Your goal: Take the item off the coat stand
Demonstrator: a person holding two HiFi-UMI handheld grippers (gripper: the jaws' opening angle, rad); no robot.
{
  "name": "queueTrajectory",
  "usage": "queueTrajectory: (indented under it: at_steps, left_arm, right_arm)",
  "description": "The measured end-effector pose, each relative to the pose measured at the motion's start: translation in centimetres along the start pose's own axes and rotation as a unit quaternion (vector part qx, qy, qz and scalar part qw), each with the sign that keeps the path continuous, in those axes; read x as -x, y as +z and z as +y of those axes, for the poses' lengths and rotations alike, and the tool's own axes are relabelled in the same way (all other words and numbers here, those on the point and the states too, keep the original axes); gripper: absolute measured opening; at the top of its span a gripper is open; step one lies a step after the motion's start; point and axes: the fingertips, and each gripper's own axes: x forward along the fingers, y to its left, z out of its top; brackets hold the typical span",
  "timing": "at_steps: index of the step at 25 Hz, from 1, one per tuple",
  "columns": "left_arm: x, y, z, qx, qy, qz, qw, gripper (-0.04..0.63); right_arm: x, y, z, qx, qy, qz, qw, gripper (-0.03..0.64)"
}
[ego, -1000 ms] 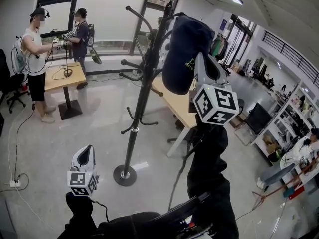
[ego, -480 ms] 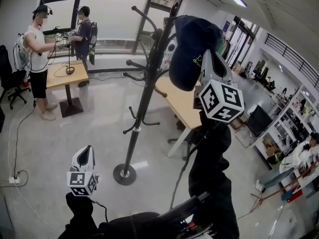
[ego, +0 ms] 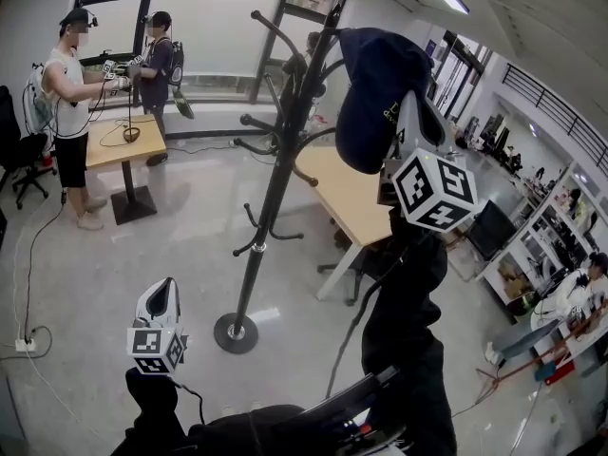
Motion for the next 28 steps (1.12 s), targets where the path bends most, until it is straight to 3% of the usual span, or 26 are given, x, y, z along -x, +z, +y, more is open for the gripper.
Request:
queueTrajectory:
  at_steps: [10, 28]
  left_arm:
    - [-0.4, -0.4, 0.0, 0.003, 0.001, 0.001, 1.0, 0.003]
    - [-2.3, -1.1, -0.8, 0.009, -0.013, 0.005, 0.9999, 0.003]
  right_arm:
    - [-0.6, -0.7, 0.6, 0.009, 0.009, 0.007, 1.0, 0.012]
    - [0.3, 1.7, -2.3, 0.014, -0.023, -0.024, 0.999, 0.012]
